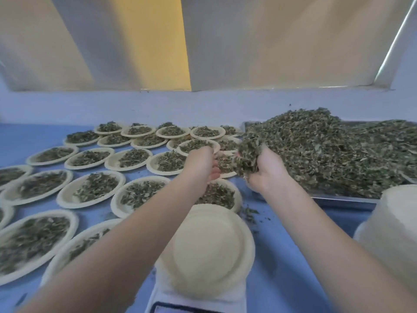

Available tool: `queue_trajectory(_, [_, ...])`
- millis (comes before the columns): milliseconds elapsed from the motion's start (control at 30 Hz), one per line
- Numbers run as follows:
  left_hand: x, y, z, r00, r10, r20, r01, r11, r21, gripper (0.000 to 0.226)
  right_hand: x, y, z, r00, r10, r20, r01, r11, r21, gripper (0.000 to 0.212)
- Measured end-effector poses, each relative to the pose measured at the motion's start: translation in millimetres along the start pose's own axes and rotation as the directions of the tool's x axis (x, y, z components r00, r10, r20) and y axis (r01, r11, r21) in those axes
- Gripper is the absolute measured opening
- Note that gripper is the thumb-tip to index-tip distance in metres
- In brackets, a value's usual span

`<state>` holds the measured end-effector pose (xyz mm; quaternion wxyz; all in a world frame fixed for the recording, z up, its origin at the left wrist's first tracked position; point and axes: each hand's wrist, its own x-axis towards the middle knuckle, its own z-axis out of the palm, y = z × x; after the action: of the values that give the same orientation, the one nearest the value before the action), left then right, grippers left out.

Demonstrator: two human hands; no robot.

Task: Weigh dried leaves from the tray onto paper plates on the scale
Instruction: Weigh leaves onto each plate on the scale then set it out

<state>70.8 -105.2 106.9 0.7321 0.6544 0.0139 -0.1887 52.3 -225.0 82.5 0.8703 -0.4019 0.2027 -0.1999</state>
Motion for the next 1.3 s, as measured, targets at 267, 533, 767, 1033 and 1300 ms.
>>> queue_trajectory(267, [-26, -22, -67, 0.977, 0.18, -0.111, -0.161, 0.974, 0.159, 0.012, -75, 60, -5, 0.761, -0.312, 0.568, 0.648, 0.35, -0.676, 0.023])
queue_trajectory(533, [-48, -69, -101, 0.893, 0.424, -0.151, -0.361, 0.875, 0.322, 0.014, -84, 55, -28, 0.642, 0.198, 0.741, 0.752, 0.024, -0.658, 0.066])
queue_trajectory(767, [-52, -86, -108, 0.856, 0.503, -0.118, -0.427, 0.818, 0.386, 0.016, -82, 55, -30, 0.666, 0.035, 0.745, 0.722, 0.224, -0.655, 0.067])
queue_trajectory(1033, [-52, -91, -101, 0.835, 0.548, -0.052, -0.475, 0.764, 0.438, 0.016, -68, 59, -25, 0.779, 0.044, 0.626, 0.6, 0.239, -0.764, 0.042])
queue_trajectory(1300, [-47, -83, -90, 0.802, 0.59, 0.098, -0.545, 0.654, 0.524, 0.016, -88, 53, -42, 0.696, 0.001, 0.718, 0.692, 0.263, -0.672, 0.06])
